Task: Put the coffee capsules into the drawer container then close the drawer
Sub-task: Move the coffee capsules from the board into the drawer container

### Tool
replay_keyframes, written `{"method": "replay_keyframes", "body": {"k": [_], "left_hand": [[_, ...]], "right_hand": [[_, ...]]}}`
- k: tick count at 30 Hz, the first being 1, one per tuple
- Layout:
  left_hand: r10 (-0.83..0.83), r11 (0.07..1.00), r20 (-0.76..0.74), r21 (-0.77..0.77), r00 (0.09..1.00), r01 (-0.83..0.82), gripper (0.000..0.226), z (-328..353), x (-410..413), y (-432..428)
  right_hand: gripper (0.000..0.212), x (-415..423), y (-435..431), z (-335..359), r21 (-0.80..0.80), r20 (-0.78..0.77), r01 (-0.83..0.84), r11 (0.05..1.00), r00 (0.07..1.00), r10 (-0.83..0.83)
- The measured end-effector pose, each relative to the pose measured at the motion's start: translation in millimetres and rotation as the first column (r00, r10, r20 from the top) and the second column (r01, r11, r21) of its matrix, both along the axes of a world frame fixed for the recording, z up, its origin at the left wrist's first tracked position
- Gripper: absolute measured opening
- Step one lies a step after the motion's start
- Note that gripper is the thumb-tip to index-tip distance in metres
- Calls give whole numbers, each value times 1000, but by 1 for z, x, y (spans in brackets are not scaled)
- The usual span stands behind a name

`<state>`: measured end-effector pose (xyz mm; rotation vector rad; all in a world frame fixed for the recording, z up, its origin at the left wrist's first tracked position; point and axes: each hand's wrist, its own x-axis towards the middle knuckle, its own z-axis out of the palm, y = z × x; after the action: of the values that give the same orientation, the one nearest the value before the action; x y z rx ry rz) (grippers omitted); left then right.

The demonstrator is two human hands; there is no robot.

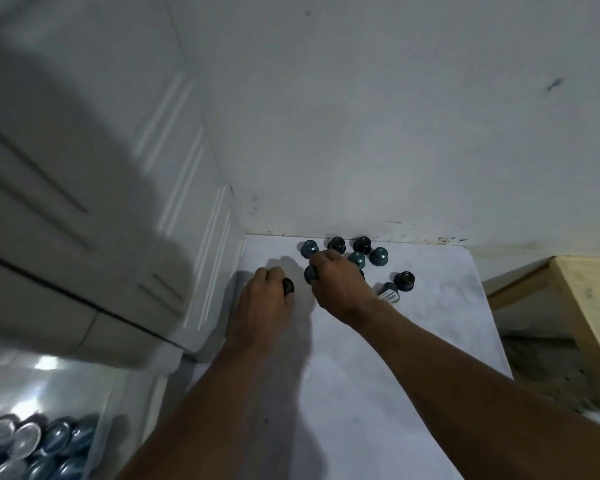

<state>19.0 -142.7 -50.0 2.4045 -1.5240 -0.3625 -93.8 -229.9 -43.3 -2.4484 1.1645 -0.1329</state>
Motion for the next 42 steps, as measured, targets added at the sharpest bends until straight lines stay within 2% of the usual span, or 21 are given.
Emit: {"method": "replay_keyframes", "body": {"k": [7,9,12,15,19,23,25,28,31,36,40,42], "left_hand": [[20,997,-22,-74,1000,-21,42,51,-26,41],[28,993,-10,-111,1000,-29,35,63,-38,62],[29,987,19,-162,999,-26,24,75,-47,89],[51,976,74,-213,996,-35,20,85,-49,109],[80,964,111,-262,991,-49,19,99,-46,136],[94,943,6,-322,996,-88,18,111,-36,171],[106,939,-42,-324,993,-114,24,116,-24,200],[134,952,3,-278,991,-128,41,117,5,250],[167,958,23,-241,986,-156,39,117,37,302],[212,959,73,-208,975,-193,37,120,85,368],[237,954,54,-200,970,-222,44,119,119,395],[240,954,43,-195,970,-227,48,118,136,399]], "right_hand": [[46,-41,40,48,-62,114,-7,998,993,14],[49,-52,57,60,-102,102,-36,994,994,47],[43,-61,81,73,-111,88,-18,994,996,28],[32,-62,104,81,-130,137,18,991,991,0],[23,-58,129,89,-187,169,-9,982,985,41],[23,-43,161,98,-213,176,-41,976,981,80],[20,-30,186,103,-226,191,-41,973,978,86],[34,0,232,106,-250,183,-102,963,972,151],[32,35,282,105,-244,156,-176,954,963,218],[39,86,342,104,-165,145,-206,965,962,230],[49,119,363,100,-107,152,-243,964,954,258],[45,137,363,98,-100,149,-255,962,952,268]]}}
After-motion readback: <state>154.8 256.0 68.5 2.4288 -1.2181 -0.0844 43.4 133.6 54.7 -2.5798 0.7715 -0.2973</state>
